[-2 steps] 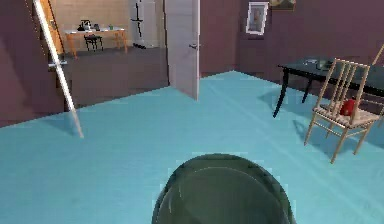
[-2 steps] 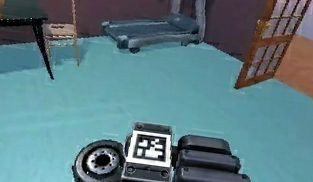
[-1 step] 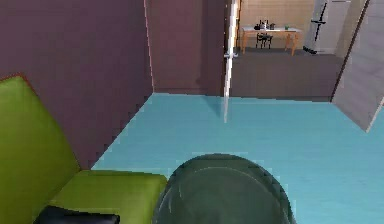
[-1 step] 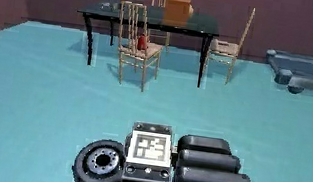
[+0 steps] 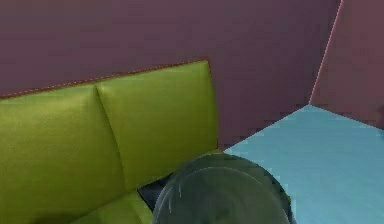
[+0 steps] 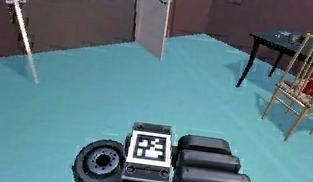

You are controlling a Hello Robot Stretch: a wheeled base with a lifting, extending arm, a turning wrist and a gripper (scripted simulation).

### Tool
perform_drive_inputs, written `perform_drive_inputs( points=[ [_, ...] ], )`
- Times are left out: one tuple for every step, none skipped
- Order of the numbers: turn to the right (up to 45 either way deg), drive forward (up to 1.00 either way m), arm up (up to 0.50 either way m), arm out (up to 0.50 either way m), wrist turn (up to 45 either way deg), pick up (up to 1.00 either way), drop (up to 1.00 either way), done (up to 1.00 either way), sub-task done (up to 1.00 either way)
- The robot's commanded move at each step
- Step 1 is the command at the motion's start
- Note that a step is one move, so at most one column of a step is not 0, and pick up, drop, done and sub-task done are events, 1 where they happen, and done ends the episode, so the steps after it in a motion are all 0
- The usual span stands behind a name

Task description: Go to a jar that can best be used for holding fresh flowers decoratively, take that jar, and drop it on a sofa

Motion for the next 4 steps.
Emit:
perform_drive_inputs(
  points=[
    [-9.0,0.0,0.0,0.0,0.0,0.0,0.0,0.0,0.0],
    [45.0,0.0,0.0,0.0,0.0,0.0,0.0,0.0,0.0],
    [45.0,0.0,0.0,0.0,0.0,0.0,0.0,0.0,0.0],
    [27.0,0.0,0.0,0.0,0.0,0.0,0.0,0.0,0.0]
  ],
)
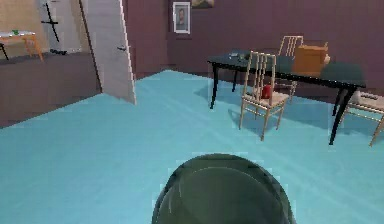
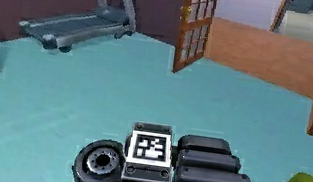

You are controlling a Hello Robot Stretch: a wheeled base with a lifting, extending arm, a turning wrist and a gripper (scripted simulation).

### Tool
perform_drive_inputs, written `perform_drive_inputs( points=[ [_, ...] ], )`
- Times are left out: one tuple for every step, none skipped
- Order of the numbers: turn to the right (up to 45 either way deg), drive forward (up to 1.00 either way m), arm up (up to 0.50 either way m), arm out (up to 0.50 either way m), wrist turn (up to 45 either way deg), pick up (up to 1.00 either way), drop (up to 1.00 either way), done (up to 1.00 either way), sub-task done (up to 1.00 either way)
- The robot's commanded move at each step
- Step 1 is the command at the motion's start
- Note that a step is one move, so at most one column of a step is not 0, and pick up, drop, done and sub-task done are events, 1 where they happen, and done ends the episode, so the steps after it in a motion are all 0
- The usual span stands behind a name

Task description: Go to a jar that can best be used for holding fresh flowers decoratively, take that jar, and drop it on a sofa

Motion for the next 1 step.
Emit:
perform_drive_inputs(
  points=[
    [-45.0,0.0,0.0,0.0,0.0,0.0,0.0,0.0,0.0]
  ],
)
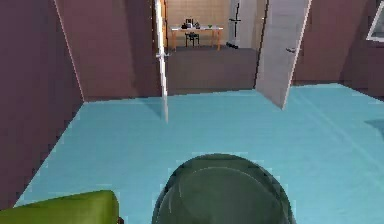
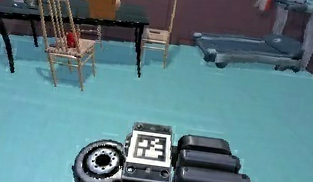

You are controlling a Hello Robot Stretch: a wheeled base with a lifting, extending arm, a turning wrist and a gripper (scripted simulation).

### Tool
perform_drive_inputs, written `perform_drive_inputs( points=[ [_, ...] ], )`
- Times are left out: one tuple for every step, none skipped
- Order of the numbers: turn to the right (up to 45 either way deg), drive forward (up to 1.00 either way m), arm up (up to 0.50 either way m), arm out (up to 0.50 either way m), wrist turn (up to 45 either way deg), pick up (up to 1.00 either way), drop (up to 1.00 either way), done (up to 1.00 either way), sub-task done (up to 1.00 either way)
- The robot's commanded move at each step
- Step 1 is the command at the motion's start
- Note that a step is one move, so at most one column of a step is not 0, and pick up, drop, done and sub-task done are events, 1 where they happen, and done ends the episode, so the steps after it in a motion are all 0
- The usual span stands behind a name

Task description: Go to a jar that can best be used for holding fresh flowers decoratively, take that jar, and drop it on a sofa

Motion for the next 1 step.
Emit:
perform_drive_inputs(
  points=[
    [-45.0,0.0,0.0,0.0,0.0,0.0,0.0,0.0,0.0]
  ],
)
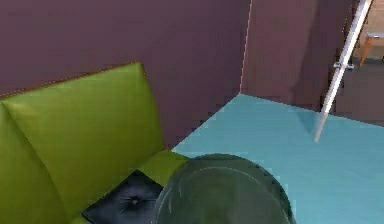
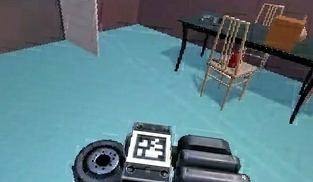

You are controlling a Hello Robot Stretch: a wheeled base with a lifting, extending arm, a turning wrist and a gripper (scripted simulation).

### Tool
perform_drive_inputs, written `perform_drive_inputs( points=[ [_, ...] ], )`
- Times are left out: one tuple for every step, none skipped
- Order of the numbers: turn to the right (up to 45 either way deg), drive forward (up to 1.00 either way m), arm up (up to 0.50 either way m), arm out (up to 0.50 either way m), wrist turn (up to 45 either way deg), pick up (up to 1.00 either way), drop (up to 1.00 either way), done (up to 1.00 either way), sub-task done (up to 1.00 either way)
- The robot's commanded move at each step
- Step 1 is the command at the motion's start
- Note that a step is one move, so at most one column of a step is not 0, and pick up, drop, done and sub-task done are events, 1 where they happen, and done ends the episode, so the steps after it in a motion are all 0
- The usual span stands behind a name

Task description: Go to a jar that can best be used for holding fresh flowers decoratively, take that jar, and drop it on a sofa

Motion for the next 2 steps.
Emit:
perform_drive_inputs(
  points=[
    [-45.0,0.0,0.0,0.0,0.0,0.0,0.0,0.0,0.0],
    [-12.0,0.0,0.0,0.0,0.0,0.0,0.0,0.0,0.0]
  ],
)
